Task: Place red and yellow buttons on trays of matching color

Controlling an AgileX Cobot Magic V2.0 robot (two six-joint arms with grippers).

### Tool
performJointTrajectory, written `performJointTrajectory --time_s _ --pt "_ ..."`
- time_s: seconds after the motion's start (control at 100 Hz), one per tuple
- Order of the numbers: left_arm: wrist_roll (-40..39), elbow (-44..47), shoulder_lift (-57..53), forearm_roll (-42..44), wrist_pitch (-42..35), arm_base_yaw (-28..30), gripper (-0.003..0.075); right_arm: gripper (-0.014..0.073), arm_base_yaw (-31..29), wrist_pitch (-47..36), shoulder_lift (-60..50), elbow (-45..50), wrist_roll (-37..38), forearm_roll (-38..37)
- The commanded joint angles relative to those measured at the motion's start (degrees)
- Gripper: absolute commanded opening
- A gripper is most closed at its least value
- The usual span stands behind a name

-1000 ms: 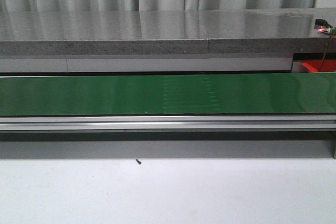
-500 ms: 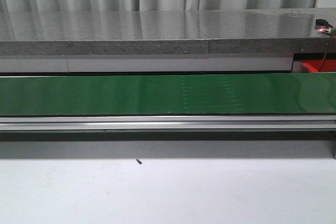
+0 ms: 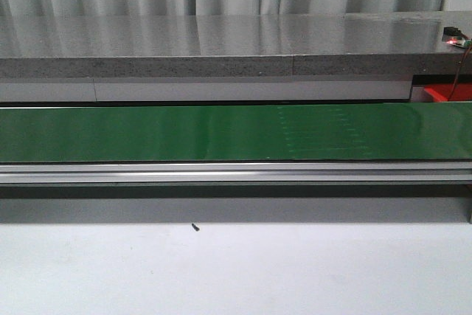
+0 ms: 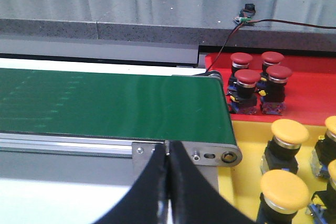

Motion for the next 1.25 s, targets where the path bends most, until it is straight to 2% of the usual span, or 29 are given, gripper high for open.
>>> performJointTrajectory --time_s 0.0,0.22,0.43,0.53,1.24 --pt "-0.57 -0.42 -0.81 0.17 -6.13 -0.3 -0.002 -0.0068 -0.04 -4.86 -0.84 -1.05 -0.02 -0.61" --pt "-0.57 2.74 -3.27 0.17 -9.97 -0.3 -0.002 -0.0068 -0.04 -4.86 -0.84 -1.05 -0.02 -0.61" --pt "-0.57 2.69 -3.27 0.04 -9.97 -0.3 -0.0019 -0.0068 -0.04 -4.86 -0.84 -1.05 -0.02 -0.61" --pt "-0.57 2.69 -3.27 -3.12 -9.97 -0.3 -0.002 -0.0068 -0.04 -4.82 -0.84 -1.05 -0.02 -0.61" --pt "-0.57 2.69 -3.27 -3.05 -9.97 -0.3 -0.002 -0.0068 -0.04 -4.79 -0.84 -1.05 -0.02 -0.61"
